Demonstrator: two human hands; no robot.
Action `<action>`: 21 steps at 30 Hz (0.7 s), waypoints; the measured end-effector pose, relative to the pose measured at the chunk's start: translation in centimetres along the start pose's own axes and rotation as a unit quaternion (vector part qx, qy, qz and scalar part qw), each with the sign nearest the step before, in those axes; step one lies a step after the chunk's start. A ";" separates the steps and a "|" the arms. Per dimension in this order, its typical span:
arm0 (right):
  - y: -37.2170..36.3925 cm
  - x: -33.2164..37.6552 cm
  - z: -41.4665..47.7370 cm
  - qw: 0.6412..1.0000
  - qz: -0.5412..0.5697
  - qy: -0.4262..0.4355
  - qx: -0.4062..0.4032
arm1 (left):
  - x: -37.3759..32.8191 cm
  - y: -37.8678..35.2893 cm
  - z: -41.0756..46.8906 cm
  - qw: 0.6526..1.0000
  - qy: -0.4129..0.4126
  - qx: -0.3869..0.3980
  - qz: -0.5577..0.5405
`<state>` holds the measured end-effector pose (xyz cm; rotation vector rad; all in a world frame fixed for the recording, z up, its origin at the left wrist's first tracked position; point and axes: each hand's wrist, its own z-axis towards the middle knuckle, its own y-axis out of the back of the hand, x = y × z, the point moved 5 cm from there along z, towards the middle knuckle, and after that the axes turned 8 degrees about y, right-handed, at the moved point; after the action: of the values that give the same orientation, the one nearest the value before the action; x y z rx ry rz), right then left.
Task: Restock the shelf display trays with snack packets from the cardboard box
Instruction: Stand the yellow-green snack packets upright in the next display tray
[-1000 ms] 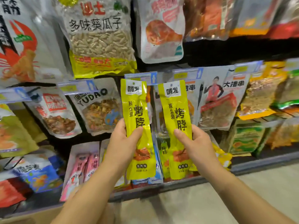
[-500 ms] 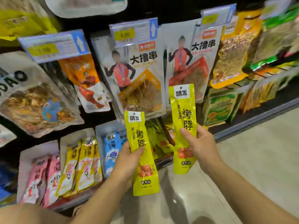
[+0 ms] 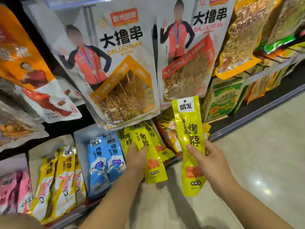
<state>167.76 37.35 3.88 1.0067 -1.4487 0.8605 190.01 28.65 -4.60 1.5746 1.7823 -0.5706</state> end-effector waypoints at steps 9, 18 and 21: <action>-0.3 -2.1 1.3 1.000 -0.009 -0.019 0.001 | -2.7 -3.1 5.9 0.981 -0.077 -0.088 0.152; -1.4 -2.9 1.8 1.000 -0.019 -0.021 0.007 | -2.7 -3.5 6.9 0.950 -0.117 -0.114 0.267; -2.0 -2.9 2.0 1.000 -0.010 -0.024 0.010 | -3.0 -3.0 6.6 0.951 -0.112 -0.103 0.269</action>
<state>168.90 35.12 0.71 1.0616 -1.4699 0.8441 188.50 21.39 -7.16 1.6758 1.1331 -0.2736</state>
